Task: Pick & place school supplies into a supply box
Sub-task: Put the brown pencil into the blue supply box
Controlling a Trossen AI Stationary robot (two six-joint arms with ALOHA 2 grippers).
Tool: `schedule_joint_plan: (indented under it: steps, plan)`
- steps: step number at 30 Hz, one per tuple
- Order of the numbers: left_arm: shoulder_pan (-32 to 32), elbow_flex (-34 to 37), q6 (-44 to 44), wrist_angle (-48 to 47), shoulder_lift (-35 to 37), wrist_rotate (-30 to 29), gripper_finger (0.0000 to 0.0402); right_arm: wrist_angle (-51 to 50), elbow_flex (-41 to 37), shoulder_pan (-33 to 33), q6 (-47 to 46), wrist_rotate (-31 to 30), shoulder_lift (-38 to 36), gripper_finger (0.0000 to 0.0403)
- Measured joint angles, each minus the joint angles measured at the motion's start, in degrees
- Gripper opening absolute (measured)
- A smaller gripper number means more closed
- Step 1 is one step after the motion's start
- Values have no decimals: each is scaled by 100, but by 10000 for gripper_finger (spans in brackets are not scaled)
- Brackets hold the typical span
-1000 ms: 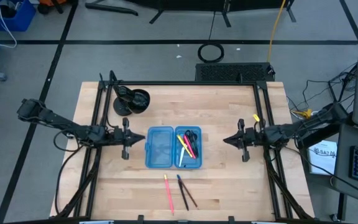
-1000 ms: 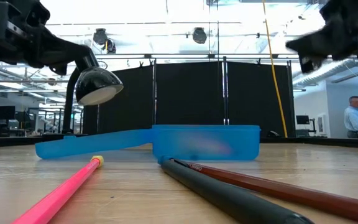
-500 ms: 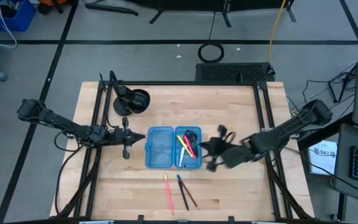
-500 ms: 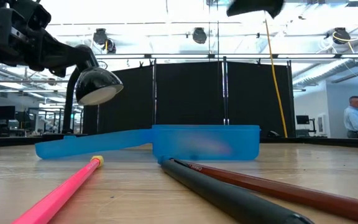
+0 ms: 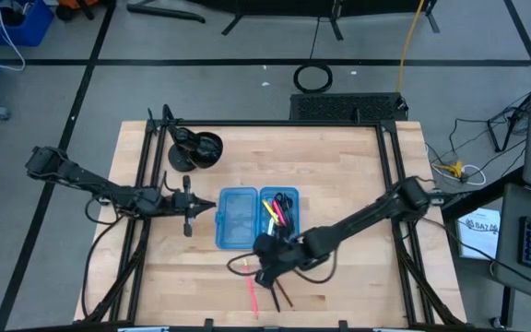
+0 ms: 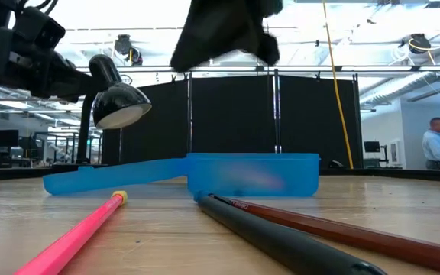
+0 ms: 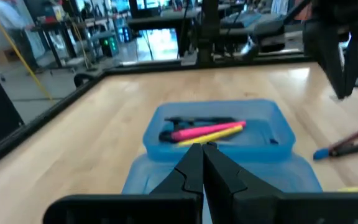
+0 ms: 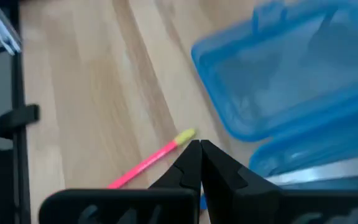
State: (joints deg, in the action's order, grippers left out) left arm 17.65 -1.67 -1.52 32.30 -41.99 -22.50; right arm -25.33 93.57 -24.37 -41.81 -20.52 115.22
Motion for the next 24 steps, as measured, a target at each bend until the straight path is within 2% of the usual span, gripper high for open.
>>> schedule_joint_plan:
  steps: [3,6,15,24]
  plan:
    - [0,0,21,-122,-1,0,8,15,14,145,-350,554,236,1]
    - [0,0,22,-134,1,0,8,-4,14,205,-742,761,435,16]
    - [0,0,-504,-131,1,-4,8,-375,14,183,-1858,1039,478,124]
    - [0,0,-629,-72,1,-142,8,-503,14,167,-2256,1190,568,136]
